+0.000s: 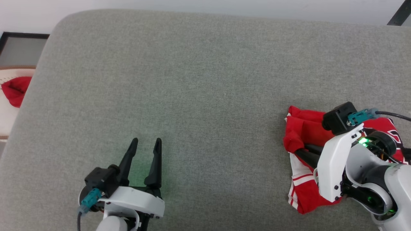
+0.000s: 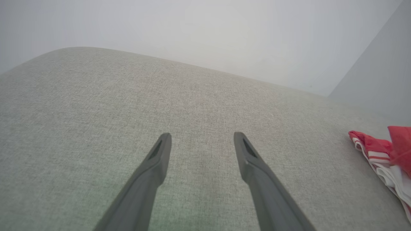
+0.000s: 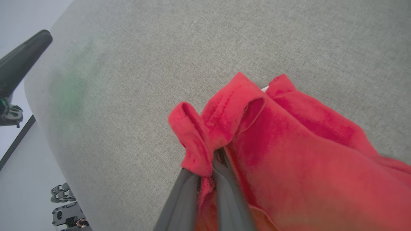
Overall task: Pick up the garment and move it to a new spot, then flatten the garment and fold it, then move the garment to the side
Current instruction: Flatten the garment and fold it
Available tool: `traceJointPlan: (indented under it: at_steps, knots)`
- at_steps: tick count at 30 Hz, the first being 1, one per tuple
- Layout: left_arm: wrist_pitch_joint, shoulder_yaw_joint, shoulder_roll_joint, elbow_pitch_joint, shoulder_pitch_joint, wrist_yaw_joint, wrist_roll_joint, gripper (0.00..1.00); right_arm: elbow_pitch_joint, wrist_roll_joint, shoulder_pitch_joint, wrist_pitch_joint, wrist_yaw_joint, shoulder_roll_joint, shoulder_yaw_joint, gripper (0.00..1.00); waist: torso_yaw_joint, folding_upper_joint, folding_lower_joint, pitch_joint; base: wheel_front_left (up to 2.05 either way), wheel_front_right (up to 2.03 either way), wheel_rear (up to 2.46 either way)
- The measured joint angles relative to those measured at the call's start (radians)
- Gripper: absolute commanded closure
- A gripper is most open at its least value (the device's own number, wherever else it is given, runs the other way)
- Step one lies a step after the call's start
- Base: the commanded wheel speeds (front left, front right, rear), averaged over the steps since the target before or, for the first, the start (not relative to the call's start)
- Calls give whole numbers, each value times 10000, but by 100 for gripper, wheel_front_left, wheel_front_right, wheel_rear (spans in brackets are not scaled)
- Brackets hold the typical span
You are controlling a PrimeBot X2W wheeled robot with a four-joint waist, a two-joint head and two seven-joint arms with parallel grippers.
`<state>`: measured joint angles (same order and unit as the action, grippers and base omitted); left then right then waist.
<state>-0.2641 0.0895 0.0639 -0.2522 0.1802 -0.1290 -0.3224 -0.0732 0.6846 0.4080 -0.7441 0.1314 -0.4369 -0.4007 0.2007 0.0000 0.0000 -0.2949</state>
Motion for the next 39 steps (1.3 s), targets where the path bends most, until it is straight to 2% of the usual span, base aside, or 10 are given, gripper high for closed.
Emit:
traceJointPlan:
  at_steps: [3,4,6,7,13,18,26,33,39]
  knots:
    - [0,4,6,-33,0,0,-10,0,280,15,63,255,0,40,-169,100,-27,0,0,62,0,0,0]
    - [0,-10,15,-48,-4,0,-10,0,362,25,93,374,0,65,-217,88,-43,0,0,94,0,0,0]
    - [0,-46,58,-79,-10,0,-25,0,454,107,105,619,0,117,-284,35,-88,0,0,170,0,0,0]
    - [0,-46,84,-102,-15,0,-25,0,497,192,107,746,0,136,-299,0,-117,0,0,216,0,0,0]
    - [0,-36,295,-228,-142,0,-65,0,775,474,107,1400,0,111,-148,0,-330,0,0,604,0,0,0]
    - [0,105,466,-418,-233,0,-224,0,1124,541,11,2343,0,-174,309,0,-644,0,0,906,0,0,0]
    - [0,236,861,-924,-171,0,-476,0,2270,422,-271,5101,0,-711,1005,0,-1275,0,0,1183,0,0,0]
    - [0,303,1183,-1149,93,0,-537,0,3534,291,-320,7394,0,-732,1175,0,-1672,0,0,1280,0,0,0]
    - [0,65,1323,-1045,-171,-2,-491,0,4263,270,-710,8847,0,-612,1279,0,-1836,0,0,1686,0,0,0]
